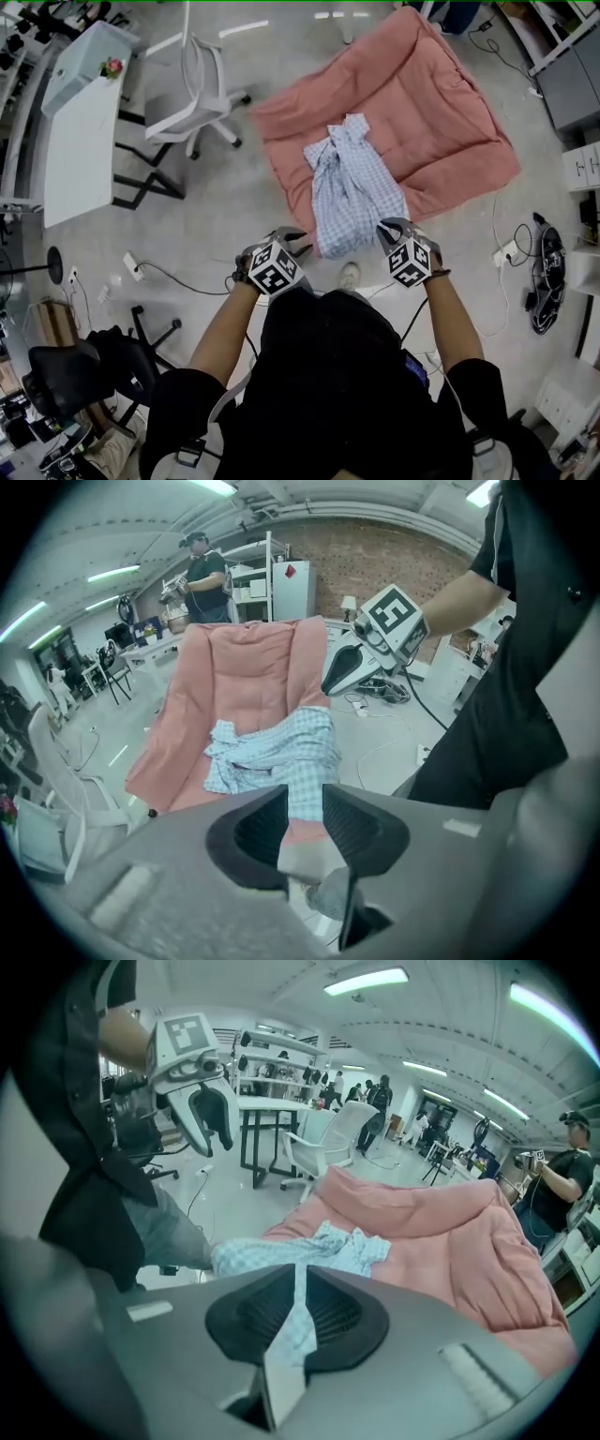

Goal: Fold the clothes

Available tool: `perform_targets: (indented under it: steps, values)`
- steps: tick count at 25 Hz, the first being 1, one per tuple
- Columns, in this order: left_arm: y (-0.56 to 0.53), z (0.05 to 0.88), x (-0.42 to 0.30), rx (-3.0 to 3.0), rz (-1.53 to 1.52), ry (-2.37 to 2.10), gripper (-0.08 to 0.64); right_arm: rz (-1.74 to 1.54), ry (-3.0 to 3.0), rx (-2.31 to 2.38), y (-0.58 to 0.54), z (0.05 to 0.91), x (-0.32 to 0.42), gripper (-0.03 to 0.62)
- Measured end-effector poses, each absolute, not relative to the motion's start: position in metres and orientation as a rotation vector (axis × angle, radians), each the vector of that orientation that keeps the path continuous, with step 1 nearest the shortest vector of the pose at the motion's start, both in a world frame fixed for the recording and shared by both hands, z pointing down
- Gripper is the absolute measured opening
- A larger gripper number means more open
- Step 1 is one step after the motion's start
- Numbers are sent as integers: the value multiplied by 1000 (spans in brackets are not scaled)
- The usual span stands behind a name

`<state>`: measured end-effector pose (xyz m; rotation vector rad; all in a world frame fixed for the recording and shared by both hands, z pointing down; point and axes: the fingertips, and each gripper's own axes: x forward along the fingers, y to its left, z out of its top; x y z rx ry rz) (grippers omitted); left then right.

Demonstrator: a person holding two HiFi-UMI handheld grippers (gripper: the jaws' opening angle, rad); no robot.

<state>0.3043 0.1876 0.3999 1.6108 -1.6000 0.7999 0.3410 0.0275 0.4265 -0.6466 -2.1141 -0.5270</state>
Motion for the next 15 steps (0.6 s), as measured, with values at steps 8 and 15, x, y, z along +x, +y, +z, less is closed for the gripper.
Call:
perform_targets:
  steps: [8, 15]
  values:
    - [251, 397, 178, 1676, 790, -1619, 123, -462, -2157, -554, 114, 425, 222, 38]
    - [315, 389, 53, 1739, 840, -1598, 123, -244, -2229, -239, 174, 413, 119, 37]
